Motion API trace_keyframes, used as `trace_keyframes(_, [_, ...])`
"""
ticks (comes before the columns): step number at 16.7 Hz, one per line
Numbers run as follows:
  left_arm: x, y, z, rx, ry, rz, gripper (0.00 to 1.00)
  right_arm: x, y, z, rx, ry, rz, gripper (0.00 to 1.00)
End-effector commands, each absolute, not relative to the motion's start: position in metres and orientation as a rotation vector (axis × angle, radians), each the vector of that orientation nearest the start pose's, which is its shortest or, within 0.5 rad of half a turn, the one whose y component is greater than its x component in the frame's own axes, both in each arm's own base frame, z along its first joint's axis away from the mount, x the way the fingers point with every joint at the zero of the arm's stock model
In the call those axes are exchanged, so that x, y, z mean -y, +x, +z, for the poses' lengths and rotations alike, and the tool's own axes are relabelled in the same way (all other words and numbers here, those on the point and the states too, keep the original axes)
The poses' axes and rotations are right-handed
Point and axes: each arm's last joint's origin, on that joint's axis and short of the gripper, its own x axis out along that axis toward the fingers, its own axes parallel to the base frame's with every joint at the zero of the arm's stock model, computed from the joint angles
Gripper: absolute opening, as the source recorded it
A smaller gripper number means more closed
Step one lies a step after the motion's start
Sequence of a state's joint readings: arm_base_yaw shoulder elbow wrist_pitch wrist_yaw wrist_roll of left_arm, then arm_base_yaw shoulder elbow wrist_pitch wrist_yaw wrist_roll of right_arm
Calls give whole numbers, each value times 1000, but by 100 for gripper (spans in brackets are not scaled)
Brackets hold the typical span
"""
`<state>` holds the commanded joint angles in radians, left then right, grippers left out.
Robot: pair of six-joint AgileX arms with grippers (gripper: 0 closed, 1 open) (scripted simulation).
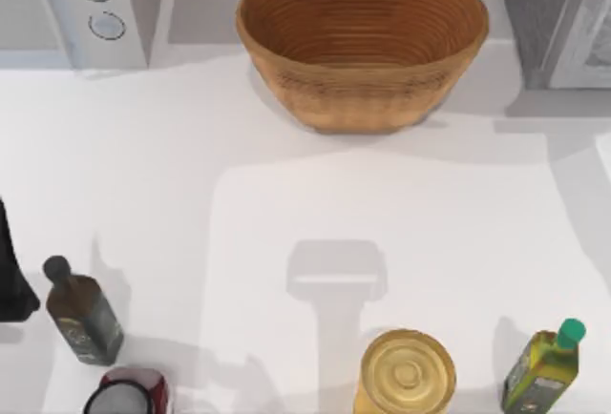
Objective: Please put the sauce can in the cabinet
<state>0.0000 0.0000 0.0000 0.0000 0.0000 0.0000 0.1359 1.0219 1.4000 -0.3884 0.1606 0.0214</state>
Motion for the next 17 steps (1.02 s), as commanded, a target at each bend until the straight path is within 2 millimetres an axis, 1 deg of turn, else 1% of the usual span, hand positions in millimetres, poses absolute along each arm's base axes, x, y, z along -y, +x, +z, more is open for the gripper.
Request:
trace_keyframes(3, [1, 106, 160, 0, 0, 0, 100, -35, 218, 504, -6, 3, -10, 0])
trace_keyframes(6, [1, 106, 160, 0, 0, 0, 100, -43, 237, 523, -3, 1, -1, 0])
trace_keyframes(9, [1, 106, 160, 0, 0, 0, 100, -48, 246, 530, -1, 1, 5, 0])
trace_keyframes(15, [1, 106, 160, 0, 0, 0, 100, -47, 247, 530, -1, 3, 2, 0])
trace_keyframes(17, [1, 106, 160, 0, 0, 0, 100, -46, 254, 534, 12, 4, -2, 0])
